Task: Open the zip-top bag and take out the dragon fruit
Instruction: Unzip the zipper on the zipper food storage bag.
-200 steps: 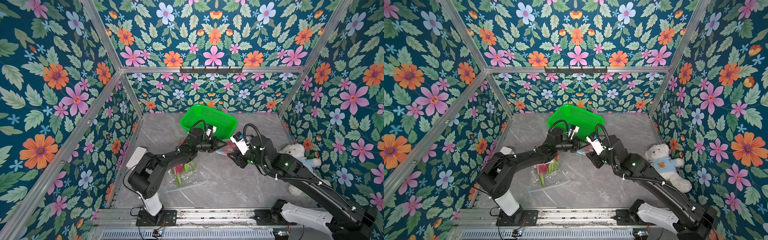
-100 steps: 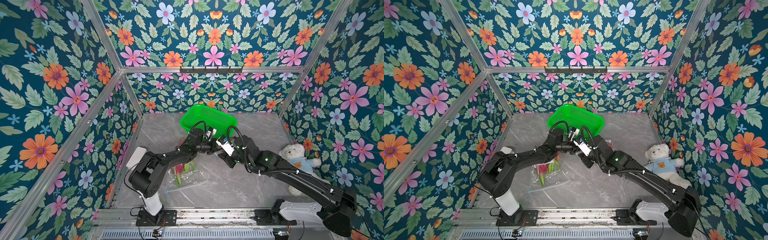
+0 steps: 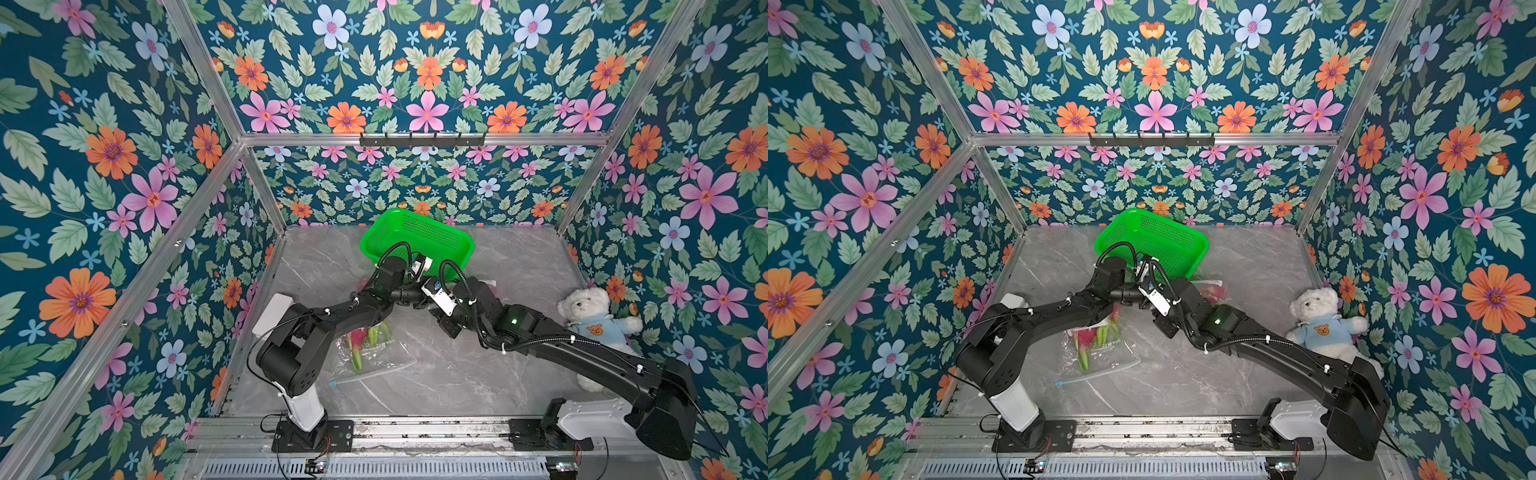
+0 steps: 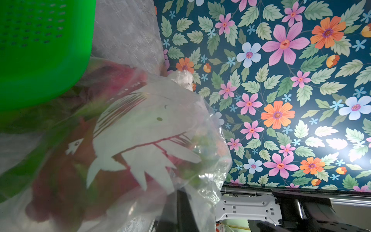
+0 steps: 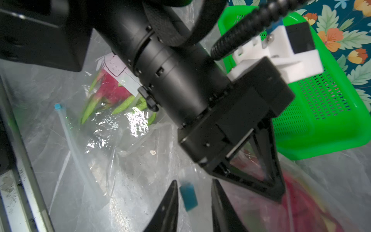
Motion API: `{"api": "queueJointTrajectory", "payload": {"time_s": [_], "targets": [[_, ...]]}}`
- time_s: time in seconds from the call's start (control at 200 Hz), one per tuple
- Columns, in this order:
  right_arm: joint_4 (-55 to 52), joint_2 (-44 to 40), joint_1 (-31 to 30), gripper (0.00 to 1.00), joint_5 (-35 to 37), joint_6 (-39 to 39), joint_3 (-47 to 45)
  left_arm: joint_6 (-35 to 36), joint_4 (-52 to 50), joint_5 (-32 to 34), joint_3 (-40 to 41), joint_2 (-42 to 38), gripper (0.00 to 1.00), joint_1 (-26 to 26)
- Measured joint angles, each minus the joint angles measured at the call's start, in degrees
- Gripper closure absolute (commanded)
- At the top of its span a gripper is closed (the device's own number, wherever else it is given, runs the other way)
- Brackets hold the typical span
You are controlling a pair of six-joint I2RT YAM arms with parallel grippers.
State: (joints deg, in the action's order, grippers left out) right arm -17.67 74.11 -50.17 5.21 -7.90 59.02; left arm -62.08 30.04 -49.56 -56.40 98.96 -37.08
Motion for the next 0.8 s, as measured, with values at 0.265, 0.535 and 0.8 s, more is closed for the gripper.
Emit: {"api": "queueJointTrajectory", "payload": {"time_s": [0.265, 0.535, 0.8], "targets": [[1.3, 0.1, -0.2, 0.72, 3.4, -0.6, -1.2, -0.6, 1.1, 0.0, 0.7, -0.3, 1.00, 0.2], [2.0, 0.3, -0.2, 0.94, 4.1, -1.0, -1.4, -0.8, 1.6, 0.0, 0.9, -0.6, 1.00, 0.2], [1.8, -1.9, -0.2, 1.00, 3.3, 0.4, -1.4, -0.8, 1.7, 0.0, 1.2, -0.6, 0.97, 0.2]]}}
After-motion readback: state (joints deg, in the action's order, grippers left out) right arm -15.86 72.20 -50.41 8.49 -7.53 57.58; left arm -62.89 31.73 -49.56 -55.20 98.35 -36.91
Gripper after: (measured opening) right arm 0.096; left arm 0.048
